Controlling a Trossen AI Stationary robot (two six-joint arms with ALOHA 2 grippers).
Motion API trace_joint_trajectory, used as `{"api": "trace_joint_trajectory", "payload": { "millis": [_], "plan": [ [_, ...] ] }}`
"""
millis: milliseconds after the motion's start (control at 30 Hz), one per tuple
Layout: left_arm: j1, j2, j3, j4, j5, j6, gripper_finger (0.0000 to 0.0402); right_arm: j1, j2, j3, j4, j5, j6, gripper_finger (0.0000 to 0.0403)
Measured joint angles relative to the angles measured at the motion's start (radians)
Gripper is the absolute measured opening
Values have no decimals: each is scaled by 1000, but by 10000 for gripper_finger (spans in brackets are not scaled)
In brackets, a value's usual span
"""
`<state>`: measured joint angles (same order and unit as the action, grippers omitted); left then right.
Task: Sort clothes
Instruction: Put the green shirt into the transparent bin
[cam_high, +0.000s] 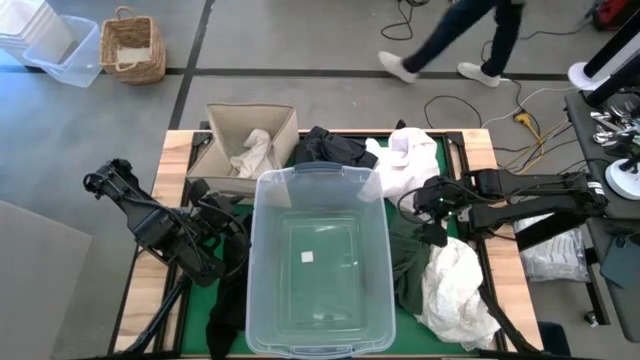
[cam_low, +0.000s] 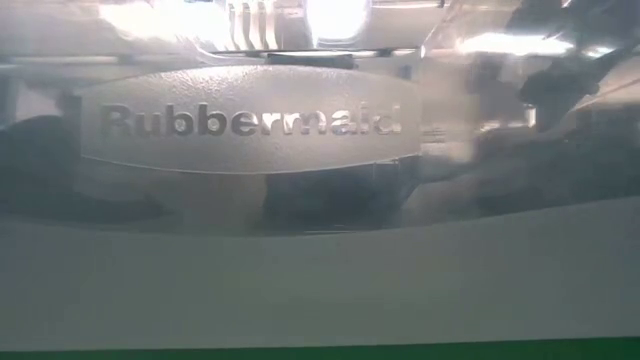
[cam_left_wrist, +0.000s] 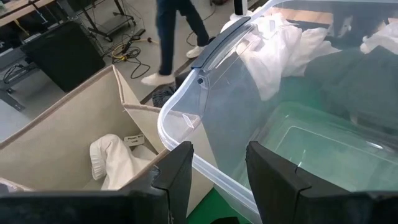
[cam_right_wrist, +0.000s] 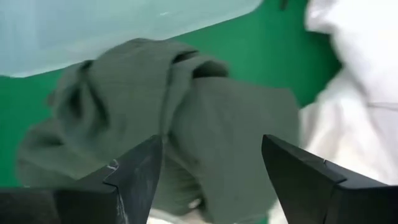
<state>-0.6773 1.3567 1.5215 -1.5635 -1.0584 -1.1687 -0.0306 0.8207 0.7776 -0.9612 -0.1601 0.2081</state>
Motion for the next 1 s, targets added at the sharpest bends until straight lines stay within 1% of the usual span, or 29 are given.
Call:
{"api": "trace_joint_trajectory", "payload": {
  "millis": [233, 400, 733, 1000],
  "plan": [
    [0, 0, 0, 0, 0, 0, 132, 54, 0, 0, 9, 2, 62, 249],
    [0, 0, 0, 3, 0, 0, 132, 75, 0, -9, 40, 7, 74, 244],
    [0, 0, 0, 8, -1, 0, 132, 74, 0, -80, 93, 14, 89, 249],
    [0, 0, 0, 8, -1, -5, 132, 74, 0, -98, 126, 15, 89, 242]
  ]
}}
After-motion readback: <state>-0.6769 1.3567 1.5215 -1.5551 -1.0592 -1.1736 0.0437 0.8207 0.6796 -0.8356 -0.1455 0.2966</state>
